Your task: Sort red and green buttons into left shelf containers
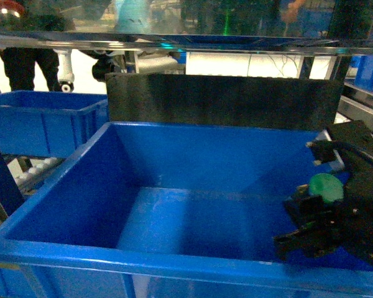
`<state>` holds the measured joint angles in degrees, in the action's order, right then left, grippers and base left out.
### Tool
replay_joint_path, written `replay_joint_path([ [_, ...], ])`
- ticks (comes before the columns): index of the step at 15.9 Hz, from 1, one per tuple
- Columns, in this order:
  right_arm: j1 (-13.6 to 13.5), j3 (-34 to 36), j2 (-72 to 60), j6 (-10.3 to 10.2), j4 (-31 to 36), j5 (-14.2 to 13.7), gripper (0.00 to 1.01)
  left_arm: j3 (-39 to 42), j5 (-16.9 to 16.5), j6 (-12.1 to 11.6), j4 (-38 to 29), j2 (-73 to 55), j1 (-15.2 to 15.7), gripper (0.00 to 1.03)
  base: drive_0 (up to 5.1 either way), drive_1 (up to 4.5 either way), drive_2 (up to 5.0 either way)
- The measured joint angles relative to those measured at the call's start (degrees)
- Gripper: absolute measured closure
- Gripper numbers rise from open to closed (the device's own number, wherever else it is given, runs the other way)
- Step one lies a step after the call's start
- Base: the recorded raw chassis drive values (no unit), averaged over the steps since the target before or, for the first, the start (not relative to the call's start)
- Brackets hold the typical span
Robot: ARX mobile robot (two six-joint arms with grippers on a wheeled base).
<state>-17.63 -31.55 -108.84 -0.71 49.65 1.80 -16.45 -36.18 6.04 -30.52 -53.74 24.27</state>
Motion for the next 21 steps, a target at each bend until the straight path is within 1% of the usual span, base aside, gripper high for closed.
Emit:
replay_joint_path([
  [1,-0.04,-3.80,-2.16,-1.03,-4.02,1.36,0.75,0.00,0.00,0.00,0.00,0.00,0.00,0.79,0.0,0.00,0.0],
  [2,-0.11,-7.04,-3.78,-1.51,-8.00,1.88,0.69,0.00,0.00,0.00,0.00,0.00,0.00,0.79,0.0,0.00,0.0],
  [3,-0.11,-9.44,-4.44,-1.81,-12.13,2.99,0.58,0.00,0.00,0.00,0.02,0.00,0.00,0.79,0.0,0.00,0.0],
  [4,-0.09,-10.34,-4.48,-2.01,-13.73,3.34,0.49,0.00,0.00,0.00,0.00,0.00,0.00,0.79,0.0,0.00,0.0],
  [5,0.04,-10.69,-4.44,-2.58,-13.99,4.04,0.39,0.00,0.00,0.00,0.02,0.00,0.00,0.79,0.0,0.00,0.0],
  [6,0.55,-10.47,-4.13,-3.37,-13.75,4.24,0.25,0.00,0.00,0.00,0.02,0.00,0.00,0.79,0.0,0.00,0.0],
  [7,1.55,-9.33,-3.41,-3.93,-12.31,4.20,0.14,0.00,-0.02,0.00,0.02,0.00,0.00,0.79,0.0,0.00,0.0],
  [8,2.47,-7.89,-2.16,-4.04,-10.82,3.93,0.05,0.00,0.00,0.00,0.02,0.00,0.00,0.79,0.0,0.00,0.0],
  [9,3.50,-5.79,-0.11,-4.44,-8.81,3.34,0.01,0.00,0.00,0.00,0.02,0.00,0.00,0.79,0.0,0.00,0.0],
  [10,4.63,-3.48,2.56,-4.48,-6.97,3.17,0.04,0.00,0.00,0.00,0.02,0.00,0.00,0.79,0.0,0.00,0.0],
  [11,5.81,-0.07,6.34,-4.26,-3.52,2.32,0.03,0.00,-0.02,0.00,0.02,0.00,0.00,0.79,0.0,0.00,0.0],
  [12,7.15,2.89,10.14,-3.69,-3.21,3.54,0.03,0.00,0.00,0.00,0.02,0.00,0.00,0.79,0.0,0.00,0.0],
  [13,9.25,6.62,15.02,-4.13,-4.98,6.29,0.03,0.00,0.00,0.00,0.02,0.00,0.00,0.79,0.0,0.00,0.0],
  [14,13.73,13.51,25.33,-3.26,-6.27,9.51,0.03,0.00,0.00,0.00,0.02,0.00,0.00,0.79,0.0,0.00,0.0],
  [15,16.31,16.13,32.15,-2.03,-8.55,10.58,0.03,0.00,0.00,0.00,0.02,0.00,0.00,0.79,0.0,0.00,0.0],
  [16,20.11,19.47,41.00,-1.92,-12.07,11.72,0.03,0.00,-0.02,0.00,0.02,0.00,0.00,0.79,0.0,0.00,0.0],
  [17,24.09,22.51,49.07,-1.84,-15.78,11.98,0.03,0.00,0.00,0.00,0.02,0.00,0.00,0.79,0.0,0.00,0.0],
  [18,28.46,25.09,57.61,-1.22,-20.81,14.58,0.03,0.00,0.00,0.00,0.02,0.00,0.00,0.79,0.0,0.00,0.0],
  [19,32.85,26.53,66.34,-0.87,-27.71,18.14,0.03,0.00,0.00,0.00,0.02,0.00,0.00,0.79,0.0,0.00,0.0],
  [20,37.33,26.71,74.64,-0.22,-34.86,22.75,0.03,0.00,-0.02,0.00,0.00,0.00,0.00,0.79,0.0,0.00,0.0],
  [21,41.46,26.73,83.45,2.12,-41.27,27.74,0.03,0.00,-0.02,0.00,0.02,0.00,0.00,0.79,0.0,0.00,0.0],
])
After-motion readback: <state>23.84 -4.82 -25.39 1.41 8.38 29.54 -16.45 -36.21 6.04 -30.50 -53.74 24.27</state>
